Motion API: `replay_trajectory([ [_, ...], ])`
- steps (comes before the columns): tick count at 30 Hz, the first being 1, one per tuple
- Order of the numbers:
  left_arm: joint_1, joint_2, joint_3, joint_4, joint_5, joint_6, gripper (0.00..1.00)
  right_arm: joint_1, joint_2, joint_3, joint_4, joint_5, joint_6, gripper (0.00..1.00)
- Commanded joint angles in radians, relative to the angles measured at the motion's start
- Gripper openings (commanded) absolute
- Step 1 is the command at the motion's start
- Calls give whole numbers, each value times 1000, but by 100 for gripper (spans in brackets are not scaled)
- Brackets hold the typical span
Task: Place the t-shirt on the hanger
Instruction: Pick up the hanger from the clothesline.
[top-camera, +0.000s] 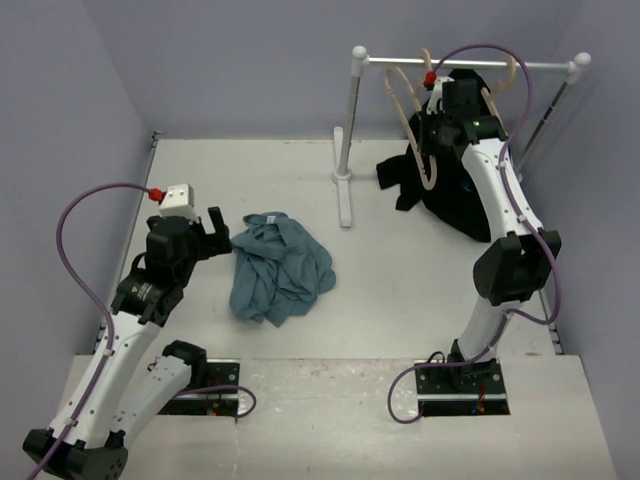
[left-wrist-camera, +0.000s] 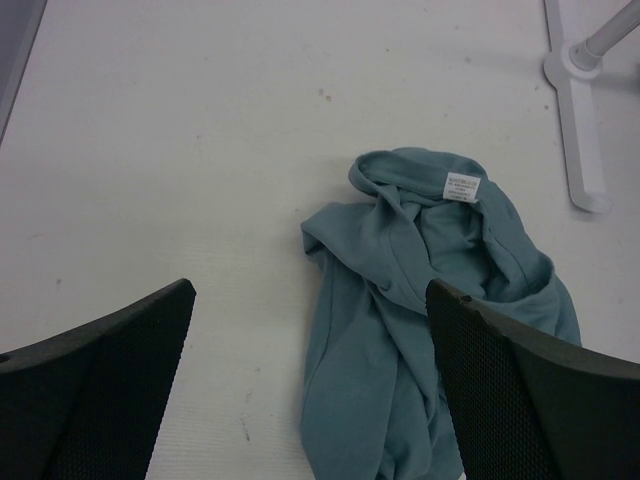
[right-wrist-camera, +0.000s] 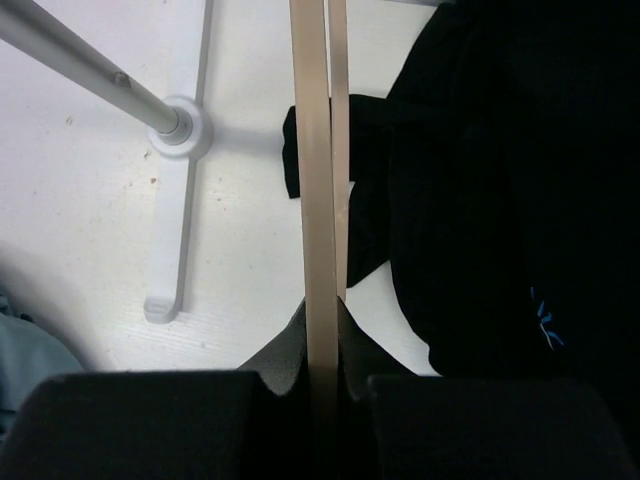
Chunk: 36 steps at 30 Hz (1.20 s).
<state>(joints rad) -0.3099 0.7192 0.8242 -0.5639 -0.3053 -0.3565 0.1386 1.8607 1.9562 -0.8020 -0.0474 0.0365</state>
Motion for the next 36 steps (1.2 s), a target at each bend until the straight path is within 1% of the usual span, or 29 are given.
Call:
replay_trajectory([
  [1,-1,15,11,35,11,9,100,2,-87,47,1,-4,-4,0],
  [4,-1,42,47,26,36,10,100,4,-128,38,7,1,13,0],
  [8,-1,104,121,18,138,13,100,3,-201,30,18,8,28,0],
  [10,-1,166,166,11,172,17,100,4,-235,30,5,14,33,0],
  [12,-7,264,200,-8,231,17,100,3,-275,7,-37,13,45,0],
  [14,-26,307,216,-7,245,13,100,4,-347,-51,-51,-3,69,0],
  [15,-33,340,217,-7,244,9,100,4,-379,-136,-51,-10,76,0],
  [16,-48,375,220,-4,232,3,99,5,-453,-198,-42,-24,94,0],
  [17,-52,382,220,-4,229,2,99,6,-469,-259,-27,-28,98,0],
  [18,-65,396,223,-4,223,1,96,7,-506,-319,-14,-29,108,0],
  [20,-89,478,237,-7,185,-8,84,17,-686,-469,24,-32,144,0],
  [21,-97,500,241,-8,173,-11,76,19,-723,-529,29,-31,153,0],
  [22,-102,521,246,-10,160,-15,72,19,-760,-567,34,-28,155,0],
  [23,-104,558,249,-10,136,-25,69,19,-812,-590,39,-13,155,0],
  [24,-104,585,254,-10,120,-32,68,19,-842,-610,38,-3,155,0],
  [25,-105,602,257,-10,109,-40,63,19,-857,-612,27,4,155,0],
  [27,-108,642,260,-15,72,-52,47,21,-887,-601,-17,-13,152,0],
  [29,-110,659,251,-14,46,-58,39,20,-933,-610,-33,-37,148,0],
  [31,-111,681,246,-16,46,-60,34,21,-993,-633,-31,-40,148,0],
  [34,-133,695,244,-33,47,-76,0,21,-1049,-646,-33,-54,152,0],
  [36,-168,669,252,-46,32,-92,0,21,-1063,-651,-33,-87,158,0],
])
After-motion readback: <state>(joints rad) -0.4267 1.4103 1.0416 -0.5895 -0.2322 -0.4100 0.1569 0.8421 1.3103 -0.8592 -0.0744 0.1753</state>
